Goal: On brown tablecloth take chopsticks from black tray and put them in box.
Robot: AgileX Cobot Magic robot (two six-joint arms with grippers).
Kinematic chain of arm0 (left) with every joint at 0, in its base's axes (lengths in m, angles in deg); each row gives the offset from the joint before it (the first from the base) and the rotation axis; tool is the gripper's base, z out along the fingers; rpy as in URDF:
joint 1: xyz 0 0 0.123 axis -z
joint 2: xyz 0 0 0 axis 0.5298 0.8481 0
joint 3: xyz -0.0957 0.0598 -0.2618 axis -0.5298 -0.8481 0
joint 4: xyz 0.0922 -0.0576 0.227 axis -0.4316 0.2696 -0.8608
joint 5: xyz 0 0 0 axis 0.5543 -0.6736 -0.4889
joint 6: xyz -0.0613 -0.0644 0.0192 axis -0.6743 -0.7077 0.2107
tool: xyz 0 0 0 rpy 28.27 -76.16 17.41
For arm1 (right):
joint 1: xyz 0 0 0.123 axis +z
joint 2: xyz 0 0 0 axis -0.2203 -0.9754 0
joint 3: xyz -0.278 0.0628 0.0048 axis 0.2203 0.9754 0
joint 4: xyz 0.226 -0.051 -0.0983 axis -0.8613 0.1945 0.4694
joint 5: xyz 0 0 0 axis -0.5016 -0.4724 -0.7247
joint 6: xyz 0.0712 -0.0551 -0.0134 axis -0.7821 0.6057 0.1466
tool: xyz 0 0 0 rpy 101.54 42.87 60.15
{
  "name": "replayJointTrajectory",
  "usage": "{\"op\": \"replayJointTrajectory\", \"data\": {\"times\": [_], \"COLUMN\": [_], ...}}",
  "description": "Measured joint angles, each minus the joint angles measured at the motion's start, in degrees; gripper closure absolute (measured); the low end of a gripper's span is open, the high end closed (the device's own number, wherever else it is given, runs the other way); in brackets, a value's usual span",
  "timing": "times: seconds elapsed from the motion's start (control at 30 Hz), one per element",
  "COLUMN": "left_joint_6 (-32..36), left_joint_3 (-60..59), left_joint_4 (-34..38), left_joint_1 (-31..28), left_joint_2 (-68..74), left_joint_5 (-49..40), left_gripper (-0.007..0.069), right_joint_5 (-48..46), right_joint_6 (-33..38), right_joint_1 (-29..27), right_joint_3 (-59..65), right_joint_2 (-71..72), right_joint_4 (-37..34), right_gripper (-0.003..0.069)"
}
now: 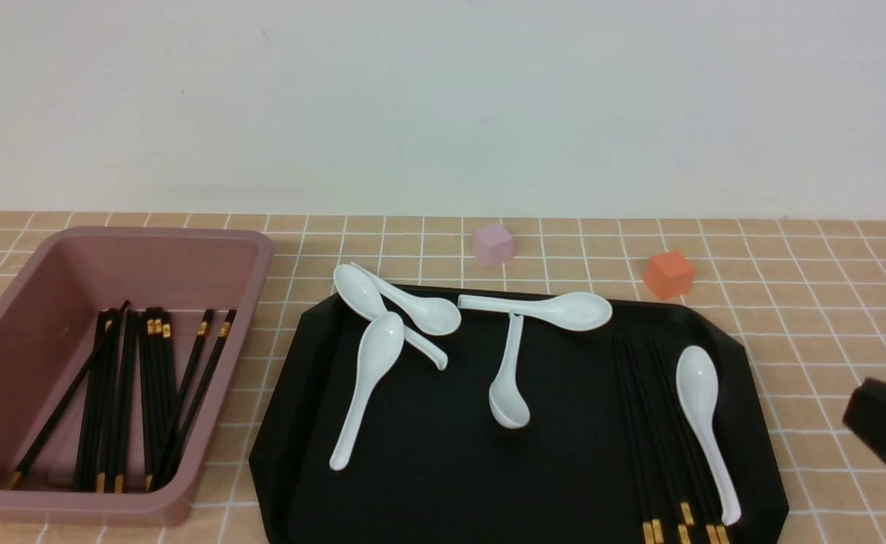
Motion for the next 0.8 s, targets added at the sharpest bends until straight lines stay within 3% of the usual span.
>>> {"op": "replayJointTrajectory", "data": {"times": [0.3,0.43,0.57,0.63,0.67,0.8], "left_joint_6": [0.00,0.00,0.00,0.00,0.00,0.00], "left_joint_3": [0.00,0.00,0.00,0.00,0.00,0.00], "left_joint_4": [0.00,0.00,0.00,0.00,0.00,0.00], "left_joint_1": [0.00,0.00,0.00,0.00,0.00,0.00], "left_joint_2": [0.00,0.00,0.00,0.00,0.00,0.00], "left_joint_5": [0.00,0.00,0.00,0.00,0.00,0.00], "left_gripper": [0.0386,0.0386,0.0386,0.0386,0.0386,0.0386], "right_joint_5": [0.17,0.11,-0.22,-1.00,-1.00,-3.63], "right_joint_6": [0.02,0.23,0.23,0.23,0.23,0.23], "right_joint_1": [0.00,-0.63,-6.78,-15.07,-15.07,-27.94], "right_joint_3": [0.13,2.18,5.59,10.04,10.04,17.76], "right_joint_2": [0.09,2.47,5.73,9.64,9.64,17.70], "right_joint_4": [0.12,3.97,6.80,7.38,7.38,7.50], "right_gripper": [0.0636,0.0632,0.0627,0.0626,0.0626,0.0626]}}
